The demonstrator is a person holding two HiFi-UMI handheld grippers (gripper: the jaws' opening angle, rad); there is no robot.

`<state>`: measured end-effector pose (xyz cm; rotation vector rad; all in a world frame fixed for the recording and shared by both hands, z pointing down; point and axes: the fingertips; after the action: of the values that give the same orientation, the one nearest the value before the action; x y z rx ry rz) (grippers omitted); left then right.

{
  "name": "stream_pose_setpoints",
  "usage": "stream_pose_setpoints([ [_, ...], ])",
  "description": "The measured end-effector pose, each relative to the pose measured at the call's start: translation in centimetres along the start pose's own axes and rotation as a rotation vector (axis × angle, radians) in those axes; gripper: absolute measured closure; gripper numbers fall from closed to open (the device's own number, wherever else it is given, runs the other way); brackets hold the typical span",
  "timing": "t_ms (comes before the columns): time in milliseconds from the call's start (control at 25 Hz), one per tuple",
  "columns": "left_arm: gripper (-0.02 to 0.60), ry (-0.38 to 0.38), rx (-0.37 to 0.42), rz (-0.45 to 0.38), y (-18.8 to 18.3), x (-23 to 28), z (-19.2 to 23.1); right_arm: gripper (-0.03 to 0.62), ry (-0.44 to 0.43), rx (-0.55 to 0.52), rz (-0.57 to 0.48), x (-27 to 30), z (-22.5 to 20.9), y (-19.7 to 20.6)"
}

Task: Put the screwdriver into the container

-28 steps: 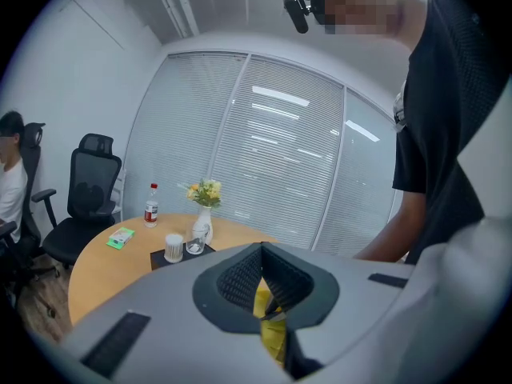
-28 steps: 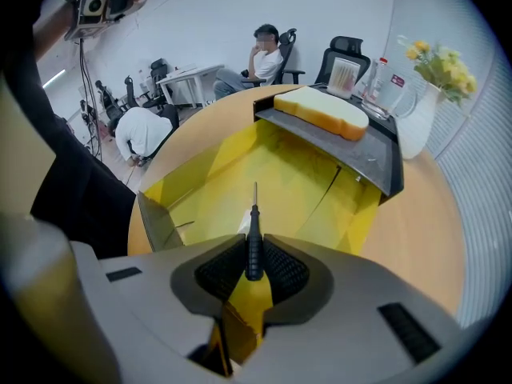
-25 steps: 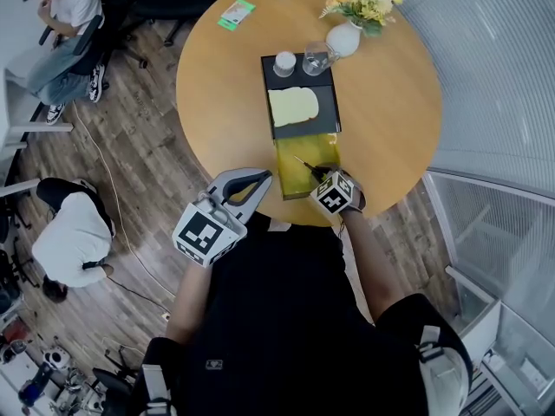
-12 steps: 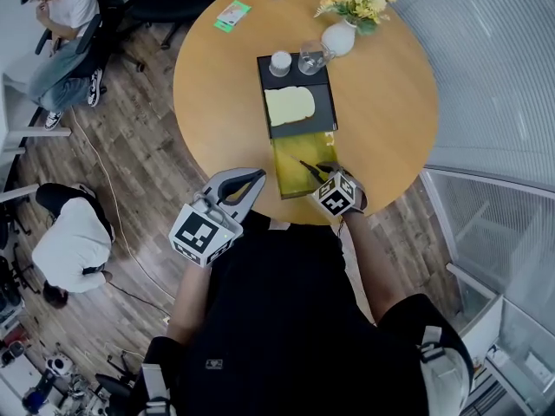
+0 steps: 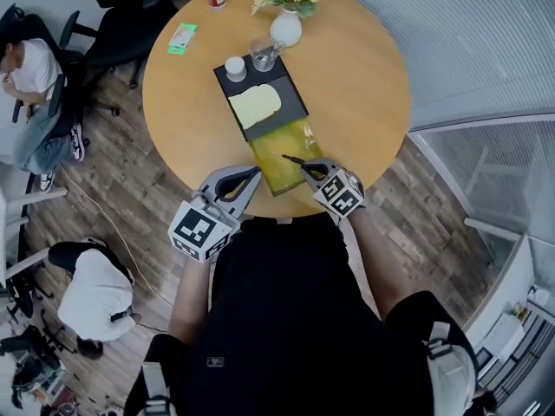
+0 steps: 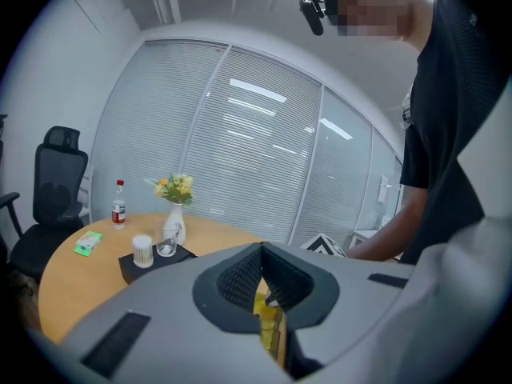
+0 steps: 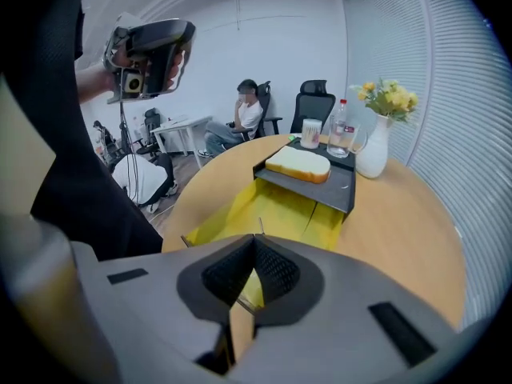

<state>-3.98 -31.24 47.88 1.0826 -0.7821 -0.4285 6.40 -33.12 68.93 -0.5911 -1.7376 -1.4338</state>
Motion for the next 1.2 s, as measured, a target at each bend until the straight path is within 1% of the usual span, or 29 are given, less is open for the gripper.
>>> stream_pose_setpoints([
  [120,0.577,0.042,0.019,0.013,0.3,0.2,-0.9,0.589,0.051,0.008,-0.023,-1.4,0.1,0.0],
  [280,0.577,0.096,0.049,0.049,1.2,0.2,-1.6,0.589,0.11,0.036,-0.048,-2.9,0.1,-0.2],
  [440,0.577,0.121,0.044,0.061,1.9,0.2,-2.3,0.588,0.146,0.047,-0.076,-4.4,0.9,-0.3],
  [600,0.577,0.141,0.046,0.073,2.2,0.3,-3.0,0.588,0.153,0.058,-0.13,-6.2,1.7,-0.7],
  [760,0.577,0.153,0.044,0.076,2.3,-0.1,-3.1,0.588,0.155,0.064,-0.151,-7.8,2.7,-0.8],
  [960,0.577,0.142,0.042,0.069,1.8,-0.1,-2.4,0.588,0.166,0.073,-0.191,-9.4,2.6,-1.9],
  [1200,0.577,0.129,0.035,0.065,0.9,0.5,-2.0,0.588,0.158,0.045,-0.215,-10.6,2.3,-3.4],
])
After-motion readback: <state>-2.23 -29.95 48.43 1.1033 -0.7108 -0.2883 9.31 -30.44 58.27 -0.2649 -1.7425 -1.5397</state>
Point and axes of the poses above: the fingertips, and each gripper's own axes: x forward along the fingers, z to its left, y out of its underside, and after that the axes turned 4 degrees about z, right-handed
